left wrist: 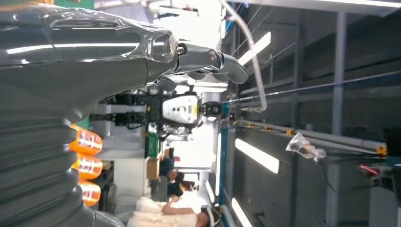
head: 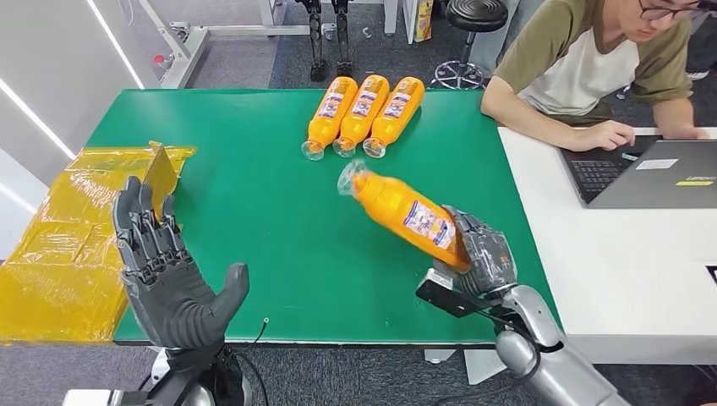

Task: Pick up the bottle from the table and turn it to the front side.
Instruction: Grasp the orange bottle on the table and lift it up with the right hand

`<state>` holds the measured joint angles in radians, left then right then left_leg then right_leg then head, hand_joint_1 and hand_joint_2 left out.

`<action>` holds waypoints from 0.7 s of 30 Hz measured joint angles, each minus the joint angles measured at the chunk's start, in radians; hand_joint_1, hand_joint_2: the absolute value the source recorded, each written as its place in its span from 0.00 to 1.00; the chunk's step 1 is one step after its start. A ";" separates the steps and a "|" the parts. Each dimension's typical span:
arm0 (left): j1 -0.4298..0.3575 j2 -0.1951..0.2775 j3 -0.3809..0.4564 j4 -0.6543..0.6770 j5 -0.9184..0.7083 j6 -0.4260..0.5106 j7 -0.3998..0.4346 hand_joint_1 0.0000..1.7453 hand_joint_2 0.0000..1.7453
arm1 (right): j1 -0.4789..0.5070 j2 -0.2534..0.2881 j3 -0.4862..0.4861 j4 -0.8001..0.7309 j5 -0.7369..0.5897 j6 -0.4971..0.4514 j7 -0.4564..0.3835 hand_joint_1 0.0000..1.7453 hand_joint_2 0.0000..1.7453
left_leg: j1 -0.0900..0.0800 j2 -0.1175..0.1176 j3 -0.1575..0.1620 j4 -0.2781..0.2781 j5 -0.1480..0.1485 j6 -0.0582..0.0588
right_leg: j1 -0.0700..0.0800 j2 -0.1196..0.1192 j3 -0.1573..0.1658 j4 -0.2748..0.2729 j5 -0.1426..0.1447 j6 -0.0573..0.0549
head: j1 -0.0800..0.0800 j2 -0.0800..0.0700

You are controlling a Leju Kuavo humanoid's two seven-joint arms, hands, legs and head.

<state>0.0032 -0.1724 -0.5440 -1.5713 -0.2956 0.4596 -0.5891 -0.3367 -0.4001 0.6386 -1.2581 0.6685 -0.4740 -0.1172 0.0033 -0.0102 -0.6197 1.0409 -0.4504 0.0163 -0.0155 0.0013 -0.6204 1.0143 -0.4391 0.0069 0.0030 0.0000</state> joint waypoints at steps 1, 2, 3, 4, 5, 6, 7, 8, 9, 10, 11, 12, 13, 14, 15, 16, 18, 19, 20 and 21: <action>0.000 -0.003 0.000 0.001 0.009 -0.012 0.015 0.00 1.00 | 0.030 0.027 -0.028 -0.022 -0.039 -0.061 -0.034 1.00 1.00 | 0.000 0.000 0.000 0.000 0.000 0.000 | 0.000 0.000 0.000 0.000 0.000 0.000 | 0.000 0.000; 0.000 -0.005 0.000 0.003 0.021 -0.028 0.030 0.00 1.00 | 0.057 0.052 -0.049 -0.043 -0.076 -0.108 -0.066 1.00 1.00 | 0.000 0.000 0.000 0.000 0.000 0.000 | 0.000 0.000 0.000 0.000 -0.001 0.000 | 0.000 0.000; 0.000 -0.006 0.000 0.005 0.035 -0.049 0.042 0.00 1.00 | 0.084 0.075 -0.065 -0.064 -0.109 -0.146 -0.097 1.00 1.00 | 0.000 0.000 0.000 0.000 0.000 0.000 | 0.000 0.000 0.000 0.000 -0.001 0.000 | 0.000 0.000; 0.001 -0.007 0.000 0.007 0.048 -0.071 0.051 0.00 1.00 | 0.111 0.096 -0.078 -0.087 -0.136 -0.171 -0.125 1.00 1.00 | 0.000 0.000 0.000 0.000 -0.001 -0.001 | 0.000 0.000 0.000 0.000 -0.001 0.000 | 0.000 0.000; 0.001 -0.007 0.000 0.010 0.061 -0.095 0.059 0.00 1.00 | 0.138 0.116 -0.088 -0.109 -0.156 -0.186 -0.150 1.00 1.00 | 0.000 0.000 0.000 0.000 -0.001 -0.001 | 0.000 0.000 0.000 0.000 -0.001 0.000 | 0.000 0.000; 0.001 -0.007 0.000 0.013 0.073 -0.121 0.067 0.00 1.00 | 0.165 0.135 -0.096 -0.132 -0.172 -0.194 -0.172 1.00 1.00 | 0.000 0.000 0.000 0.000 -0.001 -0.002 | 0.000 0.000 0.000 0.000 -0.001 0.000 | 0.000 0.000; 0.002 -0.007 0.000 0.016 0.082 -0.146 0.075 0.00 1.00 | 0.189 0.153 -0.101 -0.153 -0.183 -0.195 -0.189 1.00 1.00 | 0.000 0.000 0.000 0.000 -0.002 -0.002 | 0.000 0.001 0.000 0.000 -0.001 0.000 | 0.000 0.000; 0.001 -0.007 0.000 0.019 0.090 -0.171 0.086 0.00 1.00 | 0.212 0.168 -0.103 -0.173 -0.191 -0.196 -0.201 1.00 1.00 | 0.000 0.001 0.000 0.000 -0.002 -0.002 | 0.000 0.001 0.000 0.000 -0.001 0.000 | 0.000 0.000; 0.001 -0.007 0.000 0.024 0.096 -0.196 0.098 0.00 1.00 | 0.231 0.182 -0.103 -0.191 -0.195 -0.196 -0.211 1.00 1.00 | 0.000 0.001 0.000 0.000 -0.002 -0.002 | 0.000 0.001 0.000 0.000 -0.001 0.000 | 0.000 0.000; 0.000 -0.007 0.000 0.030 0.098 -0.219 0.110 0.00 1.00 | 0.246 0.194 -0.102 -0.207 -0.195 -0.196 -0.218 1.00 1.00 | 0.000 0.001 0.000 0.000 -0.002 -0.002 | 0.000 0.001 0.000 0.000 -0.001 0.000 | 0.000 0.000; -0.002 -0.007 0.000 0.038 0.098 -0.238 0.122 0.00 1.00 | 0.259 0.204 -0.099 -0.222 -0.190 -0.196 -0.223 1.00 1.00 | 0.000 0.001 0.000 0.000 -0.002 -0.002 | 0.000 0.001 -0.001 0.000 -0.002 0.000 | 0.000 0.000; -0.004 -0.007 -0.001 0.048 0.096 -0.253 0.131 0.00 1.00 | 0.271 0.212 -0.094 -0.235 -0.179 -0.194 -0.225 1.00 1.00 | 0.000 0.001 0.000 0.000 -0.002 -0.002 | 0.000 0.001 -0.001 0.000 -0.002 0.000 | 0.000 0.000; -0.008 -0.007 -0.001 0.059 0.094 -0.263 0.137 0.00 1.00 | 0.280 0.217 -0.087 -0.245 -0.164 -0.192 -0.225 1.00 1.00 | 0.000 0.001 0.000 0.000 -0.002 -0.002 | 0.000 0.001 -0.001 0.000 -0.002 0.000 | 0.000 0.000; -0.012 -0.007 -0.001 0.070 0.091 -0.270 0.140 0.00 1.00 | 0.288 0.221 -0.078 -0.254 -0.147 -0.188 -0.223 1.00 1.00 | 0.000 0.001 0.000 0.000 -0.002 -0.002 | 0.000 0.001 -0.001 0.000 -0.002 0.001 | 0.000 0.000; -0.018 -0.007 -0.001 0.082 0.089 -0.275 0.141 0.00 1.00 | 0.295 0.223 -0.068 -0.260 -0.132 -0.182 -0.221 1.00 1.00 | 0.000 0.001 0.000 0.000 -0.002 -0.002 | 0.000 0.001 -0.001 0.000 -0.002 0.000 | 0.000 0.000; -0.023 -0.007 -0.001 0.093 0.087 -0.281 0.141 0.00 1.00 | 0.300 0.225 -0.058 -0.265 -0.119 -0.173 -0.219 1.00 1.00 | 0.000 0.001 0.000 0.000 -0.002 -0.002 | 0.000 0.001 -0.001 0.000 -0.001 0.000 | 0.000 0.000; -0.035 -0.007 -0.001 0.112 0.085 -0.295 0.141 0.00 1.00 | 0.304 0.227 -0.037 -0.270 -0.098 -0.144 -0.217 1.00 1.00 | 0.000 0.001 0.000 0.000 -0.002 -0.002 | 0.000 0.001 -0.001 0.000 -0.001 0.000 | 0.000 0.000; -0.040 -0.007 -0.001 0.120 0.084 -0.302 0.141 0.00 1.00 | 0.304 0.227 -0.028 -0.271 -0.087 -0.127 -0.216 1.00 1.00 | 0.000 0.001 0.000 0.000 -0.002 -0.002 | 0.000 0.001 -0.001 0.000 -0.001 0.000 | 0.000 0.000; -0.045 -0.007 -0.001 0.126 0.084 -0.309 0.141 0.00 1.00 | 0.303 0.227 -0.018 -0.271 -0.077 -0.109 -0.214 1.00 1.00 | 0.000 0.001 0.000 0.000 -0.002 -0.002 | 0.000 0.001 0.000 0.000 -0.001 0.000 | 0.000 0.000; -0.051 -0.008 -0.001 0.133 0.084 -0.315 0.140 0.00 1.00 | 0.302 0.227 -0.009 -0.271 -0.067 -0.089 -0.211 1.00 1.00 | 0.000 0.001 0.000 0.000 -0.002 -0.002 | 0.000 0.001 0.000 0.000 -0.001 0.000 | 0.000 0.000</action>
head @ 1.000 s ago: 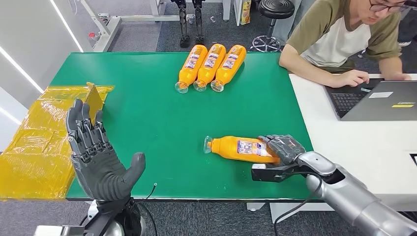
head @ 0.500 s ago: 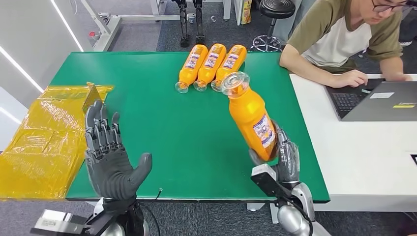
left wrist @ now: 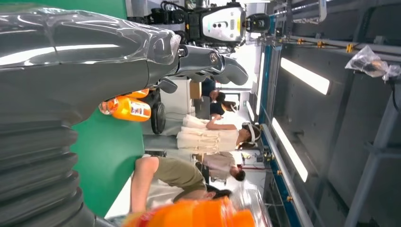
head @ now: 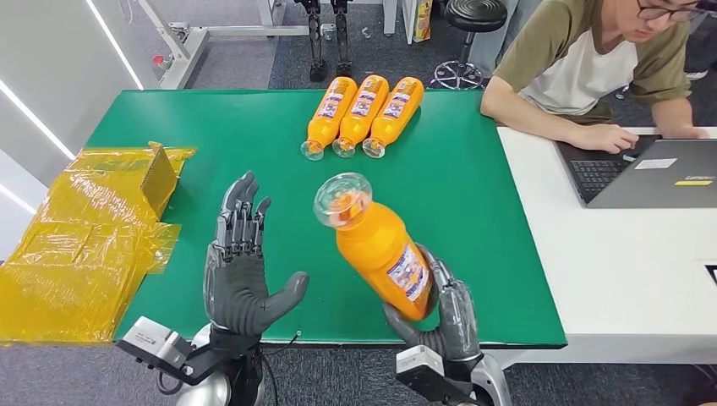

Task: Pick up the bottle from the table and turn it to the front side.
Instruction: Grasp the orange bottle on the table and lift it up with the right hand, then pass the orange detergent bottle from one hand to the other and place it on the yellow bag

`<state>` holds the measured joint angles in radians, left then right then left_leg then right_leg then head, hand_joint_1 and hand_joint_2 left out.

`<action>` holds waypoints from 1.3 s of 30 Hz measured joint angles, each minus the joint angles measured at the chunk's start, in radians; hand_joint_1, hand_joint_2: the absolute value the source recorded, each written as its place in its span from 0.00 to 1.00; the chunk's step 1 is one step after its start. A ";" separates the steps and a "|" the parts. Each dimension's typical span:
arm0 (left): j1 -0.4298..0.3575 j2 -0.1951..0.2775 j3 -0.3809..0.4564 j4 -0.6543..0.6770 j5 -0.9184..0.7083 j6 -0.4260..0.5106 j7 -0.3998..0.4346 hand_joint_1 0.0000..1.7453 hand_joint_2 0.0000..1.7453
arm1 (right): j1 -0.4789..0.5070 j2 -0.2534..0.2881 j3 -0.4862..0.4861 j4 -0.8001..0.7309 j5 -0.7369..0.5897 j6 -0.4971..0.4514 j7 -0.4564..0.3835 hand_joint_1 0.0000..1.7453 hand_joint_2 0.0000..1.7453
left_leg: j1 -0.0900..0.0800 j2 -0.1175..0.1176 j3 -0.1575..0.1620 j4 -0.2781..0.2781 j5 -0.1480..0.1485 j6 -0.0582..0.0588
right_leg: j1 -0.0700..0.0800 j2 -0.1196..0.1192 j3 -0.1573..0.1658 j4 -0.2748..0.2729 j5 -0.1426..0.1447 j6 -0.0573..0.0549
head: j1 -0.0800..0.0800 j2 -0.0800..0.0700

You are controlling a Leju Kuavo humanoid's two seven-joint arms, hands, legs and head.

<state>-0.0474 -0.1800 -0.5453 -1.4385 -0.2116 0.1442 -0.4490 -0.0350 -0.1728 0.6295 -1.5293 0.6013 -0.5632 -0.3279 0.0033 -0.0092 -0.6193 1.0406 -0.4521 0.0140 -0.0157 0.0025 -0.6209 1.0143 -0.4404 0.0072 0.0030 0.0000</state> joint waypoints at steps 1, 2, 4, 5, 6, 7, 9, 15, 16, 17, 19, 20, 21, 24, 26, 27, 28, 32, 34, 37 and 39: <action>-0.005 0.000 0.000 0.005 0.000 -0.006 0.000 0.00 1.00 | -0.003 0.000 0.009 0.000 0.009 0.018 0.003 1.00 1.00 | 0.000 0.000 0.000 0.000 0.000 0.000 | 0.000 0.000 0.000 0.000 0.000 0.000 | 0.000 0.000; -0.010 0.000 0.000 0.011 -0.001 -0.011 -0.001 0.00 1.00 | -0.006 0.000 0.017 0.001 0.018 0.035 0.006 1.00 1.00 | 0.000 0.000 0.000 0.000 0.000 0.000 | 0.000 0.000 0.000 0.000 0.000 0.000 | 0.000 0.000; -0.020 0.000 0.000 0.020 -0.001 -0.018 -0.001 0.00 1.00 | -0.014 0.000 0.033 0.003 0.031 0.064 0.010 1.00 1.00 | 0.000 0.000 0.000 0.000 0.000 0.000 | 0.000 0.000 0.000 0.000 0.000 0.000 | 0.000 0.000; -0.024 0.000 0.000 0.025 -0.001 -0.021 -0.002 0.00 1.00 | -0.019 0.000 0.040 0.004 0.038 0.078 0.013 1.00 1.00 | 0.000 0.000 0.000 0.000 0.000 0.000 | 0.000 0.000 0.000 0.000 0.000 0.000 | 0.000 0.000; -0.029 0.000 0.000 0.031 -0.001 -0.024 -0.002 0.00 1.00 | -0.024 -0.001 0.048 0.007 0.046 0.097 0.018 1.00 1.00 | 0.000 0.000 0.000 0.000 0.000 0.000 | 0.000 0.000 0.000 0.000 0.000 0.000 | 0.000 0.000; -0.035 0.000 0.000 0.036 -0.001 -0.028 -0.003 0.00 1.00 | -0.031 -0.001 0.055 0.010 0.056 0.118 0.025 1.00 1.00 | 0.000 0.000 0.000 0.000 0.000 0.000 | 0.000 0.000 0.000 0.000 0.000 0.000 | 0.000 0.000; -0.045 0.000 0.000 0.045 0.001 -0.035 -0.004 0.00 1.00 | -0.043 -0.002 0.068 0.017 0.079 0.167 0.046 1.00 1.00 | 0.000 0.000 0.000 0.000 0.000 0.000 | 0.000 0.001 0.000 0.000 0.000 0.000 | 0.000 0.000; -0.049 0.000 0.001 0.052 0.010 -0.055 -0.012 0.00 1.00 | -0.083 -0.002 0.082 0.039 0.143 0.275 0.094 1.00 1.00 | 0.000 0.000 0.000 0.000 0.000 0.000 | 0.000 0.001 0.000 0.000 0.000 0.000 | 0.000 0.000; -0.049 0.000 0.002 0.052 0.011 -0.062 -0.012 0.00 1.00 | -0.089 -0.002 0.082 0.042 0.154 0.290 0.098 1.00 1.00 | 0.000 0.000 0.000 0.000 0.000 0.000 | 0.000 0.001 0.000 0.000 0.000 0.000 | 0.000 0.000; -0.048 0.000 0.002 0.052 0.011 -0.069 -0.012 0.00 1.00 | -0.095 -0.002 0.082 0.045 0.165 0.302 0.101 1.00 1.00 | 0.000 0.000 0.000 0.000 0.000 0.000 | 0.000 0.001 0.000 0.000 0.000 0.000 | 0.000 0.000; -0.048 0.000 0.004 0.052 0.007 -0.081 -0.007 0.47 1.00 | -0.104 -0.002 0.081 0.051 0.187 0.319 0.105 1.00 1.00 | 0.000 0.000 0.000 0.000 0.000 0.000 | 0.000 0.001 0.000 0.000 0.000 0.000 | 0.000 0.000; -0.047 -0.001 0.005 0.052 0.000 -0.084 -0.004 0.72 1.00 | -0.107 -0.002 0.081 0.054 0.199 0.324 0.108 1.00 1.00 | 0.000 0.000 0.000 0.000 0.000 0.000 | 0.000 0.001 0.000 0.000 0.000 0.000 | 0.000 0.000; -0.047 -0.001 0.006 0.050 -0.010 -0.086 0.001 0.97 1.00 | -0.109 -0.002 0.081 0.056 0.211 0.326 0.111 1.00 1.00 | 0.000 0.000 0.000 0.000 0.000 0.000 | 0.000 0.000 0.000 0.000 0.000 0.000 | 0.000 0.000; -0.043 -0.003 0.008 0.041 -0.042 -0.096 0.009 1.00 1.00 | -0.113 -0.001 0.079 0.062 0.239 0.322 0.118 1.00 1.00 | 0.000 0.000 0.000 0.000 0.000 0.000 | 0.000 0.000 0.000 0.000 0.000 0.000 | 0.000 0.000; -0.043 -0.006 0.008 0.038 -0.057 -0.107 0.014 1.00 1.00 | -0.115 0.001 0.077 0.064 0.248 0.314 0.119 1.00 1.00 | 0.000 0.000 0.000 0.000 0.000 0.000 | 0.000 0.000 0.000 0.000 0.000 0.000 | 0.000 0.000; -0.043 -0.008 0.009 0.037 -0.063 -0.112 0.018 1.00 1.00 | -0.116 0.003 0.075 0.065 0.251 0.308 0.120 1.00 1.00 | 0.000 0.000 0.000 0.000 0.000 0.000 | 0.000 0.000 0.000 0.000 0.000 0.000 | 0.000 0.000; -0.043 -0.009 0.009 0.037 -0.069 -0.116 0.021 1.00 1.00 | -0.116 0.005 0.073 0.066 0.254 0.301 0.120 1.00 1.00 | 0.000 0.000 0.000 0.000 0.000 0.000 | 0.000 0.000 0.000 0.000 0.000 0.000 | 0.000 0.000; -0.044 -0.014 0.009 0.037 -0.086 -0.125 0.032 1.00 1.00 | -0.116 0.013 0.064 0.066 0.261 0.272 0.115 1.00 1.00 | 0.000 0.000 0.000 0.000 0.000 0.000 | 0.000 0.000 0.000 0.000 0.000 0.000 | 0.000 0.000; -0.048 -0.019 0.010 0.037 -0.095 -0.130 0.037 1.00 1.00 | -0.113 0.018 0.061 0.066 0.260 0.256 0.110 1.00 1.00 | 0.000 0.000 0.000 0.000 0.000 0.000 | 0.000 0.000 0.000 0.000 0.000 0.000 | 0.000 0.000; -0.055 -0.026 0.010 0.037 -0.105 -0.137 0.040 0.90 1.00 | -0.108 0.023 0.057 0.066 0.250 0.233 0.096 1.00 1.00 | 0.000 0.000 0.000 0.000 0.000 0.000 | 0.000 0.000 0.000 0.000 0.000 0.000 | 0.000 0.000; -0.062 -0.030 0.010 0.037 -0.114 -0.145 0.042 0.42 1.00 | -0.103 0.027 0.056 0.066 0.238 0.213 0.084 1.00 1.00 | 0.000 0.000 0.000 0.000 0.000 0.000 | 0.000 0.000 0.000 0.000 0.000 0.000 | 0.000 0.000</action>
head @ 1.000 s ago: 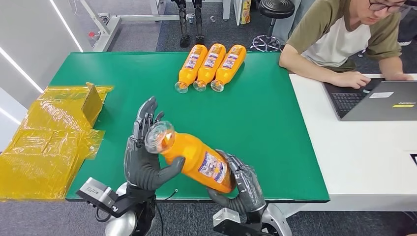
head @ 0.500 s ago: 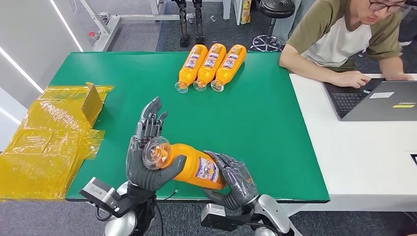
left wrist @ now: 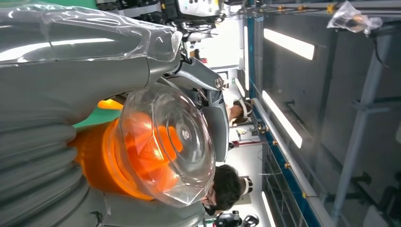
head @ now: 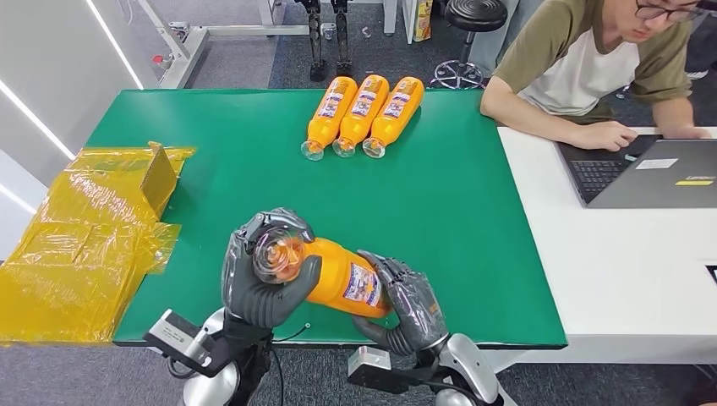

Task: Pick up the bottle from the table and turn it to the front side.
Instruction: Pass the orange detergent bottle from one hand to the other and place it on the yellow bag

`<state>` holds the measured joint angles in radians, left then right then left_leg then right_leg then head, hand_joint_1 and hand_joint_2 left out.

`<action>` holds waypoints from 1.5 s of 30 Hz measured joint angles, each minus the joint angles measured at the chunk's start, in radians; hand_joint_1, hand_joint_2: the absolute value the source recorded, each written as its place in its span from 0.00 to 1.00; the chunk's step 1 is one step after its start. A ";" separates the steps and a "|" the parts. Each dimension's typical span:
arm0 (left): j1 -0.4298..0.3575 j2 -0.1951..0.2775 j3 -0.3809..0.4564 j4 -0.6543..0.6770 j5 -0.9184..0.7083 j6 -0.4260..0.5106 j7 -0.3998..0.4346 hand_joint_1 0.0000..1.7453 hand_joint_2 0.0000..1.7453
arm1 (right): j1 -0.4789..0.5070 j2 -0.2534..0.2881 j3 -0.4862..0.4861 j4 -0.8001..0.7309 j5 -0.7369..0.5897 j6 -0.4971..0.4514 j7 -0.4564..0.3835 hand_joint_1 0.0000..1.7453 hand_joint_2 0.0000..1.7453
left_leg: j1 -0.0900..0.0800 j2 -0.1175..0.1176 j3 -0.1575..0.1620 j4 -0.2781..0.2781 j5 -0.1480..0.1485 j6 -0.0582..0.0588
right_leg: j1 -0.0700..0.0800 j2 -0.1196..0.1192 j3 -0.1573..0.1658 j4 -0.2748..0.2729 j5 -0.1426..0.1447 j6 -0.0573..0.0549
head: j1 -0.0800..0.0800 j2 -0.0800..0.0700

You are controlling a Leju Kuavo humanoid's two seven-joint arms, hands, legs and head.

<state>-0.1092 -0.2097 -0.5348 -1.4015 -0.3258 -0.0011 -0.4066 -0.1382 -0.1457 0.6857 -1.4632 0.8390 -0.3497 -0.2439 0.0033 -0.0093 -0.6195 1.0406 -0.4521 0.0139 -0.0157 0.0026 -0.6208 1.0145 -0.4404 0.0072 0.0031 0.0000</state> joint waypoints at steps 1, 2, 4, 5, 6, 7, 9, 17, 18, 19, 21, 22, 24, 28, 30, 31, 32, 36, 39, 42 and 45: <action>-0.004 -0.002 0.000 0.000 -0.006 -0.006 0.003 0.22 1.00 | 0.002 0.002 -0.001 0.000 -0.006 -0.011 -0.006 1.00 1.00 | 0.000 0.000 0.000 0.000 0.000 0.000 | 0.000 0.000 0.000 0.000 0.000 0.000 | 0.000 0.000; -0.008 -0.003 0.000 0.000 -0.013 -0.013 0.007 0.03 1.00 | 0.004 0.004 -0.001 0.000 -0.010 -0.021 -0.011 1.00 1.00 | 0.000 0.000 0.000 0.000 0.000 0.000 | 0.000 0.000 0.000 0.000 0.000 0.000 | 0.000 0.000; -0.012 -0.004 0.000 0.002 -0.028 -0.025 0.016 0.00 1.00 | 0.004 0.010 -0.002 0.000 -0.013 -0.037 -0.019 1.00 1.00 | 0.000 0.000 0.000 0.000 0.000 0.000 | 0.000 0.000 0.000 0.000 0.000 0.000 | 0.000 0.000; -0.012 -0.004 0.000 0.005 -0.035 -0.031 0.020 0.00 1.00 | 0.003 0.014 -0.002 0.000 -0.014 -0.042 -0.023 1.00 1.00 | 0.000 0.000 0.000 0.000 0.000 0.000 | 0.000 0.001 0.000 0.000 0.000 0.000 | 0.000 0.000; -0.012 -0.004 -0.001 0.009 -0.042 -0.037 0.023 0.00 1.00 | 0.001 0.018 -0.002 0.000 -0.014 -0.046 -0.027 1.00 1.00 | 0.000 0.000 0.000 0.000 0.000 0.000 | 0.000 0.001 0.000 0.000 0.000 0.000 | 0.000 0.000; -0.013 -0.005 -0.002 0.014 -0.048 -0.041 0.026 0.00 1.00 | -0.001 0.022 -0.002 0.000 -0.015 -0.049 -0.029 1.00 1.00 | 0.000 0.000 0.000 0.000 0.000 0.000 | 0.000 0.001 0.000 0.000 0.000 0.000 | 0.000 0.000; -0.015 -0.006 -0.003 0.025 -0.054 -0.047 0.029 0.00 1.00 | -0.007 0.030 -0.002 0.000 -0.018 -0.051 -0.031 1.00 1.00 | 0.000 0.001 0.000 0.000 0.000 0.000 | 0.000 0.001 0.000 0.000 0.000 0.000 | 0.000 0.000; -0.050 -0.021 -0.003 0.068 -0.046 -0.044 0.036 0.00 1.00 | -0.037 0.056 -0.002 0.014 -0.024 -0.044 -0.029 1.00 1.00 | 0.000 0.001 0.000 0.000 0.000 0.000 | 0.000 0.001 0.000 0.000 0.000 0.000 | 0.000 0.000; -0.053 -0.022 -0.003 0.072 -0.042 -0.041 0.035 0.00 1.00 | -0.041 0.057 -0.002 0.017 -0.024 -0.042 -0.029 1.00 1.00 | 0.000 0.001 0.000 0.000 0.000 0.000 | 0.000 0.001 0.000 0.000 0.000 0.000 | 0.000 0.000; -0.054 -0.022 -0.003 0.076 -0.037 -0.037 0.034 0.00 1.00 | -0.045 0.059 -0.002 0.021 -0.024 -0.039 -0.028 1.00 1.00 | 0.000 0.001 0.000 0.000 0.000 0.000 | 0.000 0.001 0.000 0.000 0.000 0.000 | 0.000 0.000; -0.055 -0.023 -0.002 0.082 -0.025 -0.030 0.030 0.00 1.00 | -0.050 0.060 -0.002 0.028 -0.023 -0.032 -0.026 1.00 1.00 | 0.000 0.001 0.000 0.000 0.000 0.000 | 0.000 0.001 0.000 0.000 0.000 0.000 | 0.000 0.000; -0.055 -0.023 -0.002 0.085 -0.020 -0.026 0.028 0.00 1.00 | -0.051 0.061 -0.002 0.030 -0.022 -0.029 -0.024 1.00 1.00 | 0.000 0.001 0.000 0.000 0.000 0.000 | 0.000 0.001 0.000 0.000 0.000 0.000 | 0.000 0.000; -0.054 -0.023 -0.002 0.089 -0.014 -0.021 0.027 0.00 1.00 | -0.052 0.061 -0.002 0.035 -0.019 -0.023 -0.020 1.00 1.00 | 0.000 0.001 0.000 0.000 0.000 0.000 | 0.000 0.001 0.000 0.000 0.000 0.000 | 0.000 0.000; -0.053 -0.023 0.000 0.093 -0.001 -0.007 0.024 0.00 1.00 | -0.051 0.061 -0.002 0.041 -0.003 -0.012 -0.010 1.00 1.00 | 0.000 0.001 0.000 0.000 0.000 0.000 | 0.000 0.001 0.000 0.000 0.000 0.000 | 0.000 0.000; -0.051 -0.023 0.001 0.093 0.004 -0.001 0.022 0.00 1.00 | -0.048 0.061 -0.002 0.042 0.015 -0.011 0.000 1.00 1.00 | 0.000 0.001 0.000 0.000 0.000 0.000 | 0.000 0.001 0.000 0.000 0.000 0.000 | 0.000 0.000; -0.049 -0.023 0.001 0.093 0.006 0.002 0.021 0.00 1.00 | -0.047 0.061 -0.003 0.042 0.028 -0.012 0.005 1.00 1.00 | 0.000 0.001 0.000 0.000 0.000 0.000 | 0.000 0.001 0.000 0.000 0.000 0.000 | 0.000 0.000; -0.047 -0.023 0.002 0.093 0.007 0.004 0.020 0.00 1.00 | -0.045 0.061 -0.003 0.042 0.043 -0.014 0.011 1.00 1.00 | 0.000 0.001 0.000 0.000 0.000 0.000 | 0.000 0.001 0.000 0.000 0.000 0.000 | 0.000 0.000; -0.034 -0.023 0.008 0.093 0.011 0.009 0.018 0.23 1.00 | -0.040 0.061 -0.004 0.042 0.121 -0.029 0.038 1.00 1.00 | 0.000 0.001 0.000 0.000 0.000 0.000 | 0.000 0.001 0.000 0.000 0.000 0.000 | 0.000 0.000; -0.027 -0.023 0.011 0.093 0.012 0.009 0.017 0.90 1.00 | -0.036 0.061 -0.006 0.042 0.167 -0.036 0.052 1.00 1.00 | 0.000 0.001 0.000 0.000 0.000 0.000 | 0.000 0.001 0.000 0.000 0.000 0.000 | 0.000 0.000; -0.021 -0.023 0.011 0.092 0.013 0.009 0.015 0.95 1.00 | -0.033 0.060 -0.010 0.043 0.180 -0.036 0.056 1.00 1.00 | 0.000 0.001 0.000 0.000 0.000 0.000 | 0.000 0.001 0.000 0.000 0.000 0.000 | 0.000 0.000; -0.018 -0.023 0.012 0.092 0.013 0.009 0.012 1.00 1.00 | -0.031 0.060 -0.013 0.044 0.185 -0.035 0.060 1.00 1.00 | 0.000 0.001 0.000 0.000 0.000 0.000 | 0.000 0.001 0.000 0.000 0.000 0.000 | 0.000 0.000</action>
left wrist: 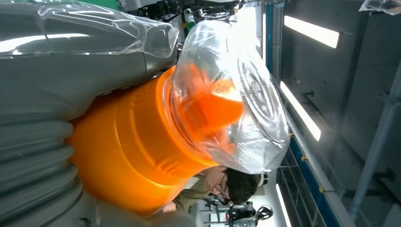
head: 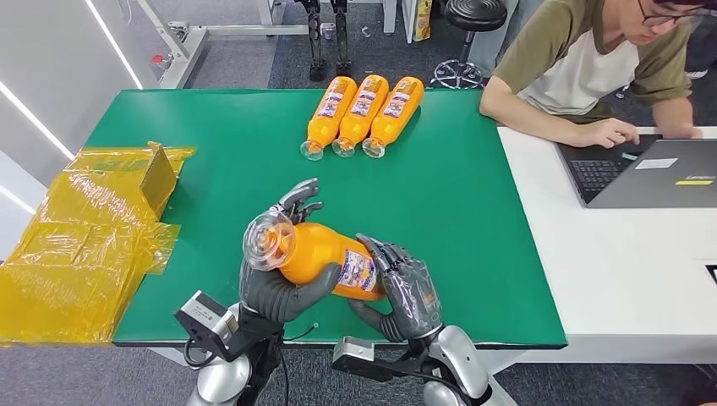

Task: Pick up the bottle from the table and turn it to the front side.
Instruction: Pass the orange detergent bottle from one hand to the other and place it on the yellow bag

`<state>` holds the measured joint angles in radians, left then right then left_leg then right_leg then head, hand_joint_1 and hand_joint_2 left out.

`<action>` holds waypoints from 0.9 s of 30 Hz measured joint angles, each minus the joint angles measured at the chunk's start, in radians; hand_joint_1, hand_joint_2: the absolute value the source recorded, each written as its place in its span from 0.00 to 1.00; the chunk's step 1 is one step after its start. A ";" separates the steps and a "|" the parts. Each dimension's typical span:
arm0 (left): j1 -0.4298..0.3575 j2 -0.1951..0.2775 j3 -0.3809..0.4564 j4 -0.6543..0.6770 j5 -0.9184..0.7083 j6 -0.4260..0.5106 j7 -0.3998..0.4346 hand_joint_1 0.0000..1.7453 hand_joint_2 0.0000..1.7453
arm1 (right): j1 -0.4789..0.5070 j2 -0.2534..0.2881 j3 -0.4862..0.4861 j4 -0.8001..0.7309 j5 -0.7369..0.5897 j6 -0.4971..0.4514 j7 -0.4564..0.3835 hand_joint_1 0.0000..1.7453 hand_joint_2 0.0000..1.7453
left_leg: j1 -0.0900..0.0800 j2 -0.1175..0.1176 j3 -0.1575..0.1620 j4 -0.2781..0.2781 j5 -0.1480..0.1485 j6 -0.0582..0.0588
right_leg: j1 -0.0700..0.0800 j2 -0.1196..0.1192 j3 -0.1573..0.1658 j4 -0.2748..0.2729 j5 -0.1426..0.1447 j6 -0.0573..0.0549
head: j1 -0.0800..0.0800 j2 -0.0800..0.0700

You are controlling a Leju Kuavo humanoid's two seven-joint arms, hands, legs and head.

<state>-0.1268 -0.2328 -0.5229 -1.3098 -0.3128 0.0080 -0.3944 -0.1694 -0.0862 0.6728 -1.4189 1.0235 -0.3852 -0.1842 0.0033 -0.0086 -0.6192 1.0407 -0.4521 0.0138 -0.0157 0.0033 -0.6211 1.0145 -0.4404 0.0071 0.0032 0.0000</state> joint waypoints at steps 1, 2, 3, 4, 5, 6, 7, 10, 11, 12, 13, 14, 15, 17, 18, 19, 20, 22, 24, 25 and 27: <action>0.001 0.000 0.000 0.000 0.000 0.000 0.000 1.00 1.00 | 0.001 0.000 -0.001 0.001 0.001 0.000 0.001 1.00 1.00 | 0.000 0.000 0.000 0.000 0.000 0.000 | 0.000 0.000 0.000 0.000 0.000 0.000 | 0.000 0.000; 0.001 0.000 0.001 -0.001 0.000 -0.001 -0.001 1.00 1.00 | 0.001 -0.001 -0.002 0.001 0.001 0.001 0.002 1.00 1.00 | 0.000 0.000 0.000 0.000 0.000 0.000 | 0.000 0.000 0.000 0.000 0.000 0.000 | 0.000 0.000; 0.002 0.000 0.001 -0.002 0.000 -0.002 -0.001 1.00 1.00 | 0.002 -0.001 -0.003 0.002 0.002 0.002 0.002 1.00 1.00 | 0.000 0.000 0.000 0.000 0.000 0.000 | 0.000 0.000 0.000 0.000 0.000 0.000 | 0.000 0.000; 0.003 0.000 0.000 -0.004 0.000 -0.003 -0.001 1.00 1.00 | 0.002 -0.001 -0.004 0.003 0.003 0.003 0.001 1.00 1.00 | 0.000 0.000 0.000 0.000 0.000 0.000 | 0.000 0.000 0.000 0.000 0.000 0.000 | 0.000 0.000; 0.005 0.000 0.000 -0.006 0.000 -0.004 -0.001 1.00 1.00 | 0.003 -0.001 -0.005 0.003 0.003 0.004 0.000 1.00 1.00 | 0.000 0.000 0.000 0.000 0.000 0.000 | 0.000 0.000 0.000 0.000 0.000 0.000 | 0.000 0.000; 0.006 0.000 0.000 -0.008 -0.001 -0.005 -0.002 1.00 1.00 | 0.004 -0.001 -0.005 0.003 0.004 0.004 -0.001 1.00 1.00 | 0.000 0.000 0.000 0.000 0.000 0.000 | 0.000 0.000 0.000 0.000 0.000 0.000 | 0.000 0.000; 0.007 0.000 0.000 -0.010 -0.001 -0.005 -0.002 1.00 1.00 | 0.006 -0.001 -0.005 0.003 0.005 0.005 -0.002 1.00 1.00 | 0.000 0.000 0.000 0.000 0.000 0.000 | 0.000 0.000 0.000 0.000 0.000 0.000 | 0.000 0.000; 0.013 0.000 0.000 -0.016 -0.002 -0.005 -0.002 1.00 1.00 | 0.013 -0.001 -0.005 0.003 0.012 0.005 -0.004 1.00 1.00 | 0.000 0.000 0.000 0.000 0.000 0.000 | 0.000 0.000 0.000 0.000 0.000 0.000 | 0.000 0.000; 0.016 0.000 0.000 -0.018 -0.002 -0.005 -0.002 1.00 1.00 | 0.016 -0.001 -0.006 0.003 0.016 0.006 -0.005 1.00 1.00 | 0.000 0.000 0.000 0.000 0.000 0.000 | 0.000 0.000 0.000 0.000 0.000 0.000 | 0.000 0.000; 0.018 0.000 0.000 -0.020 -0.002 -0.005 -0.002 1.00 1.00 | 0.019 -0.001 -0.006 0.003 0.020 0.007 -0.005 0.98 1.00 | 0.000 0.000 0.000 0.000 0.000 0.000 | 0.000 0.000 0.000 0.000 0.000 0.000 | 0.000 0.000; 0.020 0.000 0.000 -0.021 -0.002 -0.005 -0.002 1.00 1.00 | 0.021 -0.002 -0.006 0.003 0.024 0.008 -0.005 0.82 1.00 | 0.000 0.000 0.000 0.000 0.000 0.000 | 0.000 0.000 0.000 0.000 0.000 0.000 | 0.000 0.000; 0.023 0.000 0.000 -0.022 -0.004 -0.005 -0.002 1.00 1.00 | 0.022 -0.002 -0.006 0.003 0.027 0.009 -0.005 0.57 1.00 | 0.000 0.000 0.000 0.000 0.000 0.000 | 0.000 0.000 0.000 0.000 0.000 0.000 | 0.000 0.000; 0.025 0.000 0.000 -0.024 -0.006 -0.006 -0.002 1.00 1.00 | 0.024 -0.002 -0.006 0.002 0.031 0.011 -0.005 0.31 1.00 | 0.000 0.000 0.000 0.000 0.000 0.000 | 0.000 0.000 0.000 0.000 0.000 0.000 | 0.000 0.000; 0.028 0.000 0.000 -0.026 -0.011 -0.006 -0.002 1.00 1.00 | 0.028 -0.003 -0.006 0.000 0.041 0.012 -0.005 0.00 1.00 | 0.000 0.000 0.000 0.000 0.000 0.000 | 0.000 0.000 0.000 0.000 0.000 0.000 | 0.000 0.000; 0.029 0.000 0.000 -0.027 -0.014 -0.006 -0.002 1.00 1.00 | 0.032 -0.004 -0.006 -0.002 0.045 0.011 -0.005 0.00 1.00 | 0.000 0.000 0.000 0.000 0.000 0.000 | 0.000 0.000 0.000 0.000 0.000 0.000 | 0.000 0.000; 0.029 0.000 0.001 -0.027 -0.017 -0.004 -0.001 1.00 1.00 | 0.036 -0.004 -0.006 -0.003 0.047 0.008 -0.007 0.00 1.00 | 0.000 0.000 0.000 0.000 0.000 0.000 | 0.000 0.000 0.000 0.000 0.000 0.000 | 0.000 0.000; 0.029 0.000 0.001 -0.028 -0.021 -0.002 -0.001 1.00 1.00 | 0.041 -0.004 -0.006 -0.005 0.045 0.002 -0.009 0.00 1.00 | 0.000 0.000 0.000 0.000 0.000 0.000 | 0.000 0.000 0.000 0.000 0.000 0.000 | 0.000 0.000; 0.029 0.000 0.002 -0.028 -0.031 0.012 0.002 1.00 1.00 | 0.048 -0.004 -0.005 -0.010 0.035 -0.017 -0.016 0.00 1.00 | 0.000 0.000 0.000 0.000 0.000 0.000 | 0.000 0.000 0.000 0.000 0.000 0.000 | 0.000 0.000; 0.027 0.000 0.003 -0.028 -0.048 0.038 0.009 1.00 1.00 | 0.051 -0.003 -0.004 -0.012 0.014 -0.043 -0.025 0.00 1.00 | 0.000 0.000 0.000 0.000 0.000 0.000 | 0.000 0.000 0.000 0.000 0.000 0.000 | 0.000 0.000; 0.026 0.000 0.003 -0.028 -0.058 0.054 0.014 1.00 1.00 | 0.052 -0.003 -0.004 -0.013 0.004 -0.055 -0.029 0.00 1.00 | 0.000 0.000 0.000 0.000 0.000 0.000 | 0.000 0.000 0.000 0.000 0.000 0.000 | 0.000 0.000; 0.025 -0.001 0.005 -0.028 -0.067 0.085 0.021 1.00 1.00 | 0.053 0.000 -0.003 -0.014 -0.019 -0.080 -0.040 0.00 1.00 | 0.000 0.000 0.000 0.000 0.000 0.000 | 0.000 0.000 0.000 0.000 0.000 0.000 | 0.000 0.000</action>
<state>-0.1014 -0.2340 -0.5180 -1.3375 -0.3799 0.0935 -0.3730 -0.1162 -0.0865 0.6696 -1.4330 1.0042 -0.4648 -0.2238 0.0034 -0.0086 -0.6193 1.0406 -0.4521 0.0138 -0.0156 0.0033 -0.6211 1.0146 -0.4405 0.0071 0.0031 0.0000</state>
